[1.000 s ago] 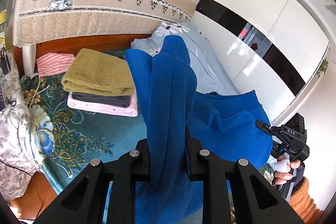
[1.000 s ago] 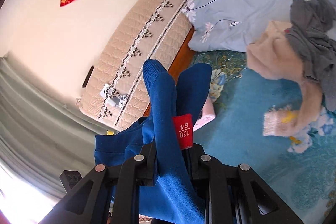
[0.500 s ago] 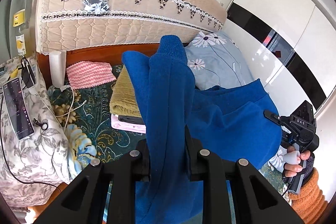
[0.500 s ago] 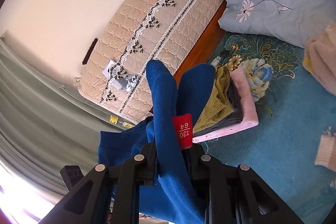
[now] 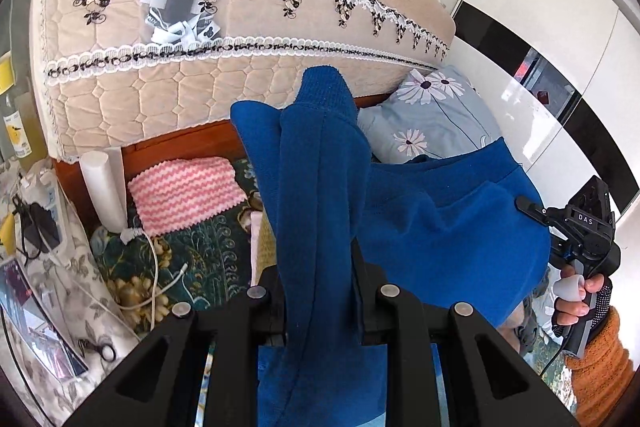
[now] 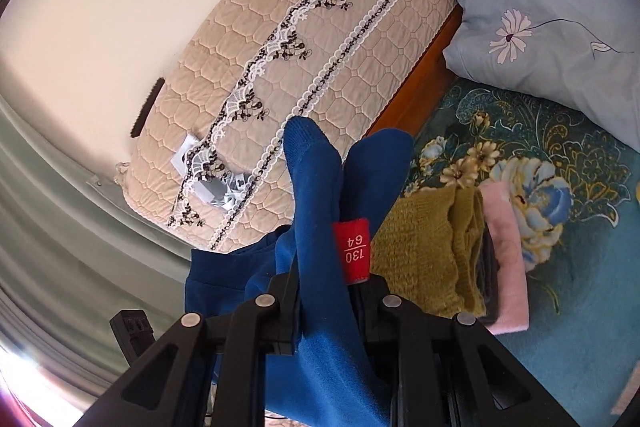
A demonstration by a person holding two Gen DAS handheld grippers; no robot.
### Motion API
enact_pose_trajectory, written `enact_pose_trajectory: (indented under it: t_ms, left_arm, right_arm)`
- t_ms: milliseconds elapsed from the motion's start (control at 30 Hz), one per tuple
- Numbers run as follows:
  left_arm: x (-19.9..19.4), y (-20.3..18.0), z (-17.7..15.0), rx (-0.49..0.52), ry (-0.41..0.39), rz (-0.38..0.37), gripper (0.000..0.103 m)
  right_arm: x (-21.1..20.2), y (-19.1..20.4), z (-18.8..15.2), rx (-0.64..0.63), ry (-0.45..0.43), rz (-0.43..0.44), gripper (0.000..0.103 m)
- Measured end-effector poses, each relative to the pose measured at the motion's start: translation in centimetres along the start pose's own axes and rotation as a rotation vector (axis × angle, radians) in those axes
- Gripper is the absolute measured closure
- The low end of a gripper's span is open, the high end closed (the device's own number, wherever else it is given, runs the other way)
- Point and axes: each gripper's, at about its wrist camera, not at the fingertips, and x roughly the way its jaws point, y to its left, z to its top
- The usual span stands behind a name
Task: Fold clothes
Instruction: 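Lift the folded sweatshirt with both grippers and carry it toward the folded stack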
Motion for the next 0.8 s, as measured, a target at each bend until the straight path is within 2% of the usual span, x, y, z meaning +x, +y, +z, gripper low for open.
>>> enact_pose_trajectory:
  t_ms: [200, 300, 500, 633, 767, 800]
  left_arm:
    - [4.2, 1.1, 3.1, 0.05, 0.004, 0.025, 0.08]
    - [6.4, 1.3, 3.6, 0.085, 0.019, 0.023, 0.08]
    - [12.2, 4.0, 1.6, -0.016, 0.087, -0.014, 0.08]
    - [15.4, 5.3, -0.8, -0.058, 0.15, 0.0, 0.08]
    - [16.3, 7.2, -2.0, -0.139, 0.158, -0.027, 0.076]
    - [16.4, 7.4, -2.0, -0.152, 0.158, -0.029, 0.072]
  right_arm:
    - [3.9, -0.1, 2.9, -0.026, -0.011, -0.041, 0.083]
    - [4.9, -1.4, 3.6, -0.01, -0.031, -0.064, 0.083]
    - [7.7, -6.7, 3.1, 0.063, -0.027, -0.172, 0.083]
    - [9.7, -10.3, 1.8, 0.092, 0.047, -0.319, 0.083]
    - [10.0, -12.4, 0.9, 0.133, 0.046, -0.338, 0.082]
    - [10.0, -12.6, 0.8, 0.136, 0.045, -0.341, 0.079]
